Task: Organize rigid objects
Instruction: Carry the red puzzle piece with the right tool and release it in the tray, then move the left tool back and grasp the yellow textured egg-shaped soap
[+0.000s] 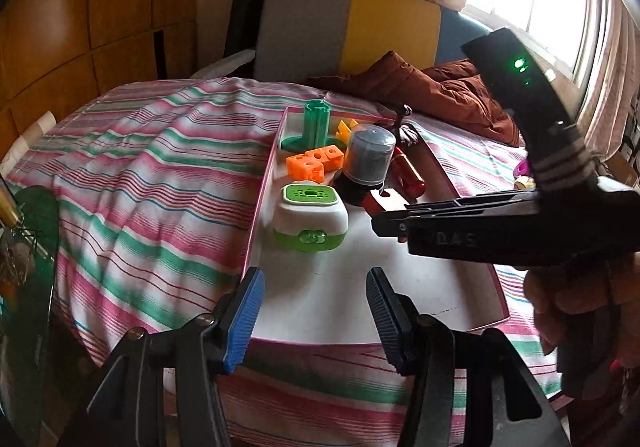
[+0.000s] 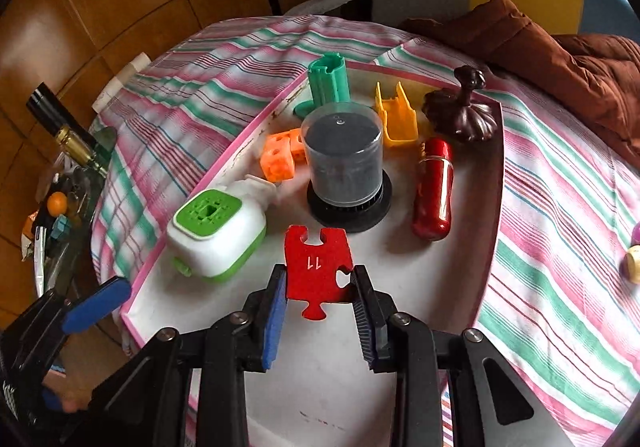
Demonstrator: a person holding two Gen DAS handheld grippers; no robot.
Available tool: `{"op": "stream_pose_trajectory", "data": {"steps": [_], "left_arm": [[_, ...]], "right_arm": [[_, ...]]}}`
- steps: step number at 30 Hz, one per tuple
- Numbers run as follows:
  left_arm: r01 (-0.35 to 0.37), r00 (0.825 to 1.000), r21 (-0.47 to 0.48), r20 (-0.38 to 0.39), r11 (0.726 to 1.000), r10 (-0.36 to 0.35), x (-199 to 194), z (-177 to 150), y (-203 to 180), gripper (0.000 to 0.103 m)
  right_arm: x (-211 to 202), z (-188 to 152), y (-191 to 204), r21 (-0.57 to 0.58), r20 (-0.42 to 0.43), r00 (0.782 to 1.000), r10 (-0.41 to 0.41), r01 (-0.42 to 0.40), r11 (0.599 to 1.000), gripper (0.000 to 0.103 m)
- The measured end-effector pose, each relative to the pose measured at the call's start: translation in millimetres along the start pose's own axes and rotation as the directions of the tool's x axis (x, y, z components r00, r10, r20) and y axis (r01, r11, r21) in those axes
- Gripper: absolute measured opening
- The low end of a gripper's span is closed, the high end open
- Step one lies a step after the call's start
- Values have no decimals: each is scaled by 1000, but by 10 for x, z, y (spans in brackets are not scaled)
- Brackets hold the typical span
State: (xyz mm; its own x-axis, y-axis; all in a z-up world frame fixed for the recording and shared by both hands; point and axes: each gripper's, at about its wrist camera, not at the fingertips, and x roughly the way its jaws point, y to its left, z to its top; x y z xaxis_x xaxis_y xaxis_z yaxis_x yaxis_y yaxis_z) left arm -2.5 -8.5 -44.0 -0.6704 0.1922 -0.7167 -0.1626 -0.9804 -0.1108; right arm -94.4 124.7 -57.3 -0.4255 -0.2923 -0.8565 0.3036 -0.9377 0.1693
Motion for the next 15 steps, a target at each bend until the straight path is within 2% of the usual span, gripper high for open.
{"op": "stream_pose_trajectory", "data": {"steps": [3,7,9,11,15], "left_arm": [[1,1000,-6,2,1000,-1,-12,-5,4,54],[1,1000,-6,6,1000,-1,-15,-5,-1,54],[2,1000,-5,7,1000,-2,-21,-8,-3,54],[11,1000,-6,11,1000,-11,-32,-14,-9,54],[53,999,-8,14,999,-53,-48,-33,-42,54]], "right_arm": [[55,24,-26,18,-6,1000,13,-13,1000,33],[24,13,-55,45,18,999,28,-28,999,39],[-86,-27,-23,23,55,998,42,-44,999,48],[-206,-84,23,-21,93,996,17,-15,1000,52],[-443,-222,46,-105,145,988,-57,73,992,52]]}}
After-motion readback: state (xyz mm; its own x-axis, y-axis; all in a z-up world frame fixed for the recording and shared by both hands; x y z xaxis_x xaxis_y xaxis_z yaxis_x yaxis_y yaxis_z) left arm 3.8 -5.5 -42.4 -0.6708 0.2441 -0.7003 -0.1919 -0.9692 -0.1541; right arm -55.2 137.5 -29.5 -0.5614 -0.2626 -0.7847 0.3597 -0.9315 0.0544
